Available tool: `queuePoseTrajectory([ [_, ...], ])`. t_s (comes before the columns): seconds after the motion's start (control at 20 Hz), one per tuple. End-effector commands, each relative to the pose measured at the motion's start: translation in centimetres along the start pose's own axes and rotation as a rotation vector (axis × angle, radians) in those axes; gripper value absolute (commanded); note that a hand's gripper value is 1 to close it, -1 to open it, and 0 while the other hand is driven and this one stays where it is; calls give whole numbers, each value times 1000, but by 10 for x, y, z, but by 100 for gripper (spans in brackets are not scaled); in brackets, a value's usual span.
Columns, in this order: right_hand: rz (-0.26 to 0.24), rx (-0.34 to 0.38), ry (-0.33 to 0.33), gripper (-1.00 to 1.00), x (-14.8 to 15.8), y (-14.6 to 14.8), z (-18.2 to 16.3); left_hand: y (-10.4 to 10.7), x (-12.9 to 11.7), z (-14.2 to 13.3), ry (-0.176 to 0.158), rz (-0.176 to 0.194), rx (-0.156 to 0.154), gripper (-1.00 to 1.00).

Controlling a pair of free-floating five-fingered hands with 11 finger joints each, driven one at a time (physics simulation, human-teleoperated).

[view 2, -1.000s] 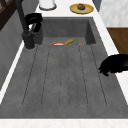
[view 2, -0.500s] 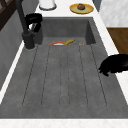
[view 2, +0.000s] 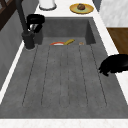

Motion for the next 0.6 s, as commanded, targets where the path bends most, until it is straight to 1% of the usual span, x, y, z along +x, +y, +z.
queuePoseTrajectory([
  [0.0, -38, -64, 36, 100, -9, 20, 22, 0, 0, 0, 0, 0, 0, 0],
  [0.3, -22, -130, 48, 100, -7, 24, 26, 0, 0, 0, 0, 0, 0, 0],
  [0.45, -12, -149, 53, 100, -9, 28, 26, 0, 0, 0, 0, 0, 0, 0],
  [0.55, -15, -160, 54, 100, -9, 29, 27, 0, 0, 0, 0, 0, 0, 0],
])
